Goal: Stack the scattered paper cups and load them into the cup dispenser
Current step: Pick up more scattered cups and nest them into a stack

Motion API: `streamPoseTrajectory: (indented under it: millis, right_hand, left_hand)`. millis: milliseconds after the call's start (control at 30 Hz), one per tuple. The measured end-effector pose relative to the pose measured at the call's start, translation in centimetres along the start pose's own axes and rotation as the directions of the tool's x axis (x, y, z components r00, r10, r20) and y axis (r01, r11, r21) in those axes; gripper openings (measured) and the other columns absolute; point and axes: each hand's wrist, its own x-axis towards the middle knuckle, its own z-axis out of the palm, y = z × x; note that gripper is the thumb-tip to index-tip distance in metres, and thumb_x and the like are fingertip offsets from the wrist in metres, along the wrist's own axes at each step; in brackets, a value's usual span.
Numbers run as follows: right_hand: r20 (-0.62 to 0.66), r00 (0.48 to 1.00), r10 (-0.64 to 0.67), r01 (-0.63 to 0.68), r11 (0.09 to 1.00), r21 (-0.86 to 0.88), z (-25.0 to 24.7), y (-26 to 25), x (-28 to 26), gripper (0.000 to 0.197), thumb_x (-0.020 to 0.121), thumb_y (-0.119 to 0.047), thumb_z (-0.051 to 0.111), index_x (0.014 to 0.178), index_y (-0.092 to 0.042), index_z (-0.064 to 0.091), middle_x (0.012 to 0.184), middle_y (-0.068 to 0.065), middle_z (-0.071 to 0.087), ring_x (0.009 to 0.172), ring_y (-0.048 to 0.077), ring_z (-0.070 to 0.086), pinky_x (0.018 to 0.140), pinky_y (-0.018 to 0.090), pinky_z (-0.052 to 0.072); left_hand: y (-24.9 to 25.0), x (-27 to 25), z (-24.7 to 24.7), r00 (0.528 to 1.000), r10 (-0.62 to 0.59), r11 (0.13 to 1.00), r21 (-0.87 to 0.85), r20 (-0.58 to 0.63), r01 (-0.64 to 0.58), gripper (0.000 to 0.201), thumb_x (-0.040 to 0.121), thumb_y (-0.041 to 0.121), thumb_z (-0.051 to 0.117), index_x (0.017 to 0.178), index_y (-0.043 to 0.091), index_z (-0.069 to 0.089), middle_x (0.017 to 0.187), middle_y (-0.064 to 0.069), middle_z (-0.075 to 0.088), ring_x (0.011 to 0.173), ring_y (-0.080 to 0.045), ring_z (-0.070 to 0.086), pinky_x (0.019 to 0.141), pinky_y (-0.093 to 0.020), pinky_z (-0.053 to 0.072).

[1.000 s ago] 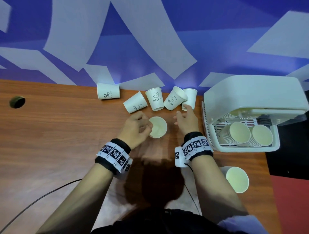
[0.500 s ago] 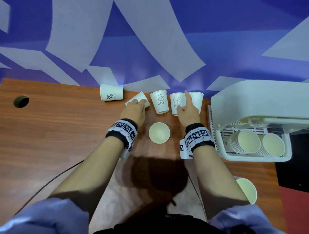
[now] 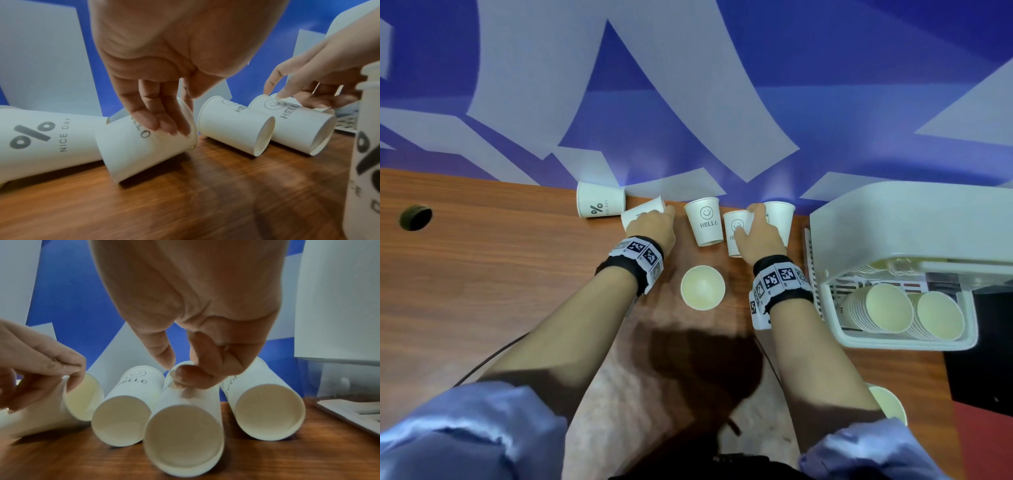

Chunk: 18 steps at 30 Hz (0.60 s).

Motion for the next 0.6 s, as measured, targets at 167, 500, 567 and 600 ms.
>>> streamPoseTrajectory:
  millis: [167, 500, 567, 600]
  right_hand:
    - [0.020, 0.999, 0.029, -0.029, 1.000, -0.010, 0.0, 0.4, -0.2, 0.024, 0.096, -0.026, 0.045, 0.116, -0.013, 0.041, 0.102, 0.014, 0.061, 0.091, 0.033, 0.060, 0.079, 0.039, 0.049]
    - [0.053, 0.995, 0.089, -0.098, 0.976, 0.196, 0.8, 1.8, -3.4, 0.020, 0.091, -0.033, 0.048, 0.078, -0.018, 0.051, 0.078, 0.009, 0.068, 0.069, 0.027, 0.066, 0.069, 0.037, 0.058]
    - [0.111, 0.987, 0.114, -0.136, 0.967, 0.217, 0.8, 1.9, -4.1, 0.027, 0.095, -0.035, 0.044, 0.083, -0.014, 0.057, 0.076, 0.009, 0.073, 0.055, 0.019, 0.063, 0.060, 0.027, 0.053]
    - [0.118, 0.986, 0.121, -0.147, 0.960, 0.239, 0.8, 2.0, -4.4, 0.031, 0.096, -0.036, 0.043, 0.086, -0.011, 0.059, 0.075, 0.009, 0.073, 0.050, 0.017, 0.062, 0.056, 0.025, 0.050]
  left_hand:
    - [-0.7, -1.9, -0.8, 0.997, -0.037, 0.993, -0.117, -0.070, 0.028, 0.051, 0.088, 0.006, 0.034, 0.139, 0.007, 0.029, 0.115, -0.022, 0.060, 0.106, -0.039, 0.056, 0.081, -0.043, 0.047]
    - [-2.6, -8.1, -1.3, 0.935, -0.091, 0.840, -0.531, -0.344, -0.113, 0.024, 0.091, 0.021, 0.038, 0.087, 0.002, 0.053, 0.080, -0.026, 0.063, 0.075, -0.042, 0.056, 0.065, -0.040, 0.042]
    - [-2.5, -9.6, -1.3, 0.918, -0.064, 0.793, -0.578, -0.392, -0.192, 0.029, 0.086, 0.027, 0.034, 0.083, 0.005, 0.052, 0.072, -0.022, 0.063, 0.068, -0.039, 0.056, 0.065, -0.044, 0.047]
    - [-2.3, -10.4, -1.2, 0.912, -0.047, 0.767, -0.600, -0.408, -0.229, 0.029, 0.086, 0.027, 0.034, 0.082, 0.006, 0.052, 0.069, -0.020, 0.063, 0.065, -0.037, 0.056, 0.064, -0.044, 0.047]
